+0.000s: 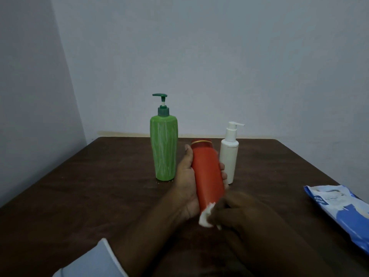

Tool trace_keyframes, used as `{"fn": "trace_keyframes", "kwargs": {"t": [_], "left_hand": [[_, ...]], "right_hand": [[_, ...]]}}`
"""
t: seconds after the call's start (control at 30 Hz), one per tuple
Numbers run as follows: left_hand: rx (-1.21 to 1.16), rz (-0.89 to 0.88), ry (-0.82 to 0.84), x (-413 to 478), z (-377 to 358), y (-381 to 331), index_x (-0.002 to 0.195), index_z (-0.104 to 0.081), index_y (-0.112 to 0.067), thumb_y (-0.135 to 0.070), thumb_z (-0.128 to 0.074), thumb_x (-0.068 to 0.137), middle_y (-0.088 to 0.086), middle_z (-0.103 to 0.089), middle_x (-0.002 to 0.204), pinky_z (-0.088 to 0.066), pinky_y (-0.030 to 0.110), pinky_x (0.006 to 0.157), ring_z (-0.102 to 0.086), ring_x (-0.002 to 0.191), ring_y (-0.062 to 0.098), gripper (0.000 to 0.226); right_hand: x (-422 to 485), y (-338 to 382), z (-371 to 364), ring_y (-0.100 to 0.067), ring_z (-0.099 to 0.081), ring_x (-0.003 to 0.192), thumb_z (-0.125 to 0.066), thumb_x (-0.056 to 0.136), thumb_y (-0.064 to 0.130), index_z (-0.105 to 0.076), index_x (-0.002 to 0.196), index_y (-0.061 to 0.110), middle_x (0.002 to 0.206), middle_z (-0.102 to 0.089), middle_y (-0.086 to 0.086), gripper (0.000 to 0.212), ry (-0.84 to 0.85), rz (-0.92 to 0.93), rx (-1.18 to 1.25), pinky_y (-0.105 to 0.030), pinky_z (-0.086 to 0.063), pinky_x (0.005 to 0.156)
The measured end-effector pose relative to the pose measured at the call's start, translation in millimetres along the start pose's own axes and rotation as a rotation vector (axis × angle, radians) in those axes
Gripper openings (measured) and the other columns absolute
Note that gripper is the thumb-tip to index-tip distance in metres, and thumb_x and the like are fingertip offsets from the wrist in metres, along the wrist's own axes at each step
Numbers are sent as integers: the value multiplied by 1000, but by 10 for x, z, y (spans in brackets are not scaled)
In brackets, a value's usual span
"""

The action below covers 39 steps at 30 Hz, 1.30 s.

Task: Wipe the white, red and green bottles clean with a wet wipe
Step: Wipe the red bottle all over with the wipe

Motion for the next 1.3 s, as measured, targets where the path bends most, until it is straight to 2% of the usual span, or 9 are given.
{"fn": "trace_keyframes", "kwargs": {"t": [0.03, 0.13, 0.27, 0.47, 0.6, 0.8, 1.0, 1.13, 1.3], "left_hand": [[-16, 4, -10, 0, 2, -10, 138, -60, -4, -82, -36, 91, 14, -69, 93, -57, 36, 67, -66, 74, 25, 94], [-105, 19, -1, -36, -20, -74, 129, -62, -6, -73, -39, 96, 14, -66, 92, -57, 35, 67, -64, 74, 25, 78], [-117, 64, -42, -98, -24, -68, 130, -60, 2, -52, -49, 97, 19, -68, 94, -59, 36, 64, -66, 76, 29, 65], [-324, 113, -266, -92, 39, 2, 134, -45, 2, -33, -52, 104, 33, -61, 109, -58, 40, 42, -67, 84, 39, 48], [-295, 188, -303, -119, 93, 102, 127, -55, 8, -37, -46, 105, 33, -70, 98, -63, 44, 54, -71, 83, 38, 51], [-177, 230, -285, -197, 11, 129, 85, -58, 7, -29, -49, 101, 21, -65, 52, -55, 36, 35, -65, 37, 29, 40], [-173, 242, -283, -150, 45, 182, 129, -53, 8, -28, -54, 99, 32, -67, 91, -59, 46, 41, -67, 78, 39, 47], [-134, 207, -318, -125, 110, 162, 120, -58, 4, -27, -59, 95, 25, -67, 88, -61, 40, 46, -66, 74, 34, 40], [-146, 195, -321, -73, 146, 162, 120, -54, 5, -28, -59, 96, 27, -70, 76, -61, 41, 49, -71, 59, 35, 41]], "right_hand": [[-37, -7, 15, -7, -65, 70, -74, 65, 34, -72, 82, 37, 83, -65, 14, 17, 11, 34, 16, -20, -57, 58], [-143, -148, 193, -2, -59, 92, -84, 59, 25, -55, 112, 55, 102, -61, 17, 67, -71, 11, 82, -15, -55, 66], [-331, -336, 610, -1, -63, 102, -61, 83, 26, -66, 108, 39, 110, -64, 20, 29, -397, -220, 400, -14, -50, 80], [-297, -357, 445, 0, -58, 105, -56, 88, 22, -64, 114, 26, 112, -61, 10, 27, -574, -423, 246, -12, -46, 81], [-206, -133, 328, -3, -57, 101, -60, 85, 13, -68, 112, 14, 107, -62, 0, 28, -637, -371, 138, -14, -42, 87], [-3, 160, 84, -17, -57, 99, -44, 98, 29, -69, 112, 13, 107, -65, -6, 33, -547, -243, -13, -26, -49, 83], [-134, 5, 100, -23, -59, 87, -52, 88, 22, -73, 103, 7, 96, -64, -9, 30, -638, -428, -85, -27, -47, 78], [-29, 214, 3, -22, -61, 83, -41, 100, 27, -72, 107, 5, 92, -67, -9, 39, -644, -351, -80, -32, -52, 75], [-82, -30, 125, -14, -53, 74, -49, 81, 32, -73, 96, 12, 84, -60, -1, 34, -409, -422, -29, -26, -48, 63]]}}
Point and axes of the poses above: each hand's wrist, its own x-axis towards the middle knuckle, its own z-axis out of the back of the hand, y = z × x, the point moved 6 cm from there along x, towards the middle knuckle
